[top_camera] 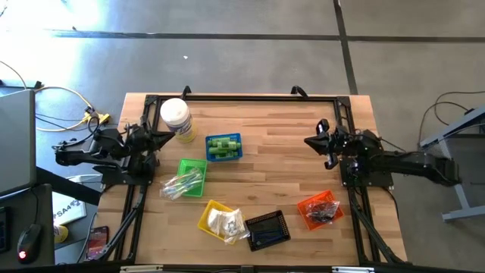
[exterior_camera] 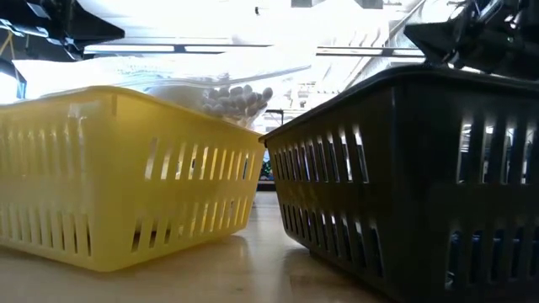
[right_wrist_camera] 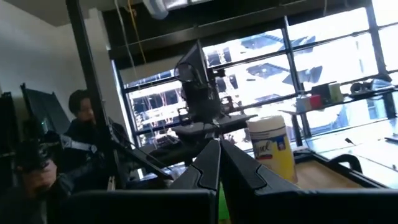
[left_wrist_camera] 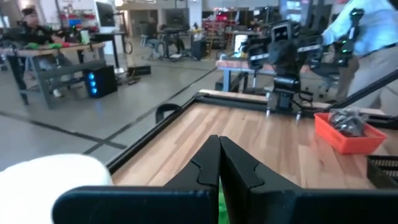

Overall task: Pick & Place Travel size toiletries
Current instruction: Return to Home Position

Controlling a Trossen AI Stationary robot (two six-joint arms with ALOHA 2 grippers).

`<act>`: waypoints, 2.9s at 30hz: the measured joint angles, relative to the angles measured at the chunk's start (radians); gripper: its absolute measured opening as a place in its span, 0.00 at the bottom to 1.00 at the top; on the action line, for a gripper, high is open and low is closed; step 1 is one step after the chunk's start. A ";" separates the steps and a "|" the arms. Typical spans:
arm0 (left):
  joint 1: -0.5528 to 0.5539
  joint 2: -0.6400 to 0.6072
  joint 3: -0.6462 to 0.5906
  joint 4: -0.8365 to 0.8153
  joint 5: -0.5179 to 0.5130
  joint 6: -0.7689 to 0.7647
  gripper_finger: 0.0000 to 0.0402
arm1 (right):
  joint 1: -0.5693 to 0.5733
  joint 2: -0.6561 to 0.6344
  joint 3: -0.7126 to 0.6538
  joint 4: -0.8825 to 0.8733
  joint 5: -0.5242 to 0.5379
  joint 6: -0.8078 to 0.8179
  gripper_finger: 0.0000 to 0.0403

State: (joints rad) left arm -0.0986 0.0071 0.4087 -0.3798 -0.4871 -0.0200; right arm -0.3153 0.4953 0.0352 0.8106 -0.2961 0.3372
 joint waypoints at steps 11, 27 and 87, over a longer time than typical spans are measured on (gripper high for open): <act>0.000 0.000 -0.012 -0.005 0.001 -0.001 0.00 | -0.150 -0.063 -0.025 -0.153 -0.050 0.000 0.01; 0.000 -0.001 -0.130 0.046 0.067 -0.011 0.00 | -0.142 -0.062 -0.027 -0.149 -0.074 0.011 0.01; 0.000 -0.001 -0.271 0.102 0.235 0.000 0.00 | 0.164 0.092 -0.030 -0.117 0.189 -0.062 0.01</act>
State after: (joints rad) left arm -0.0989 0.0063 0.1375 -0.2777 -0.2516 -0.0201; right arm -0.1511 0.5868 0.0055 0.6933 -0.1074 0.2754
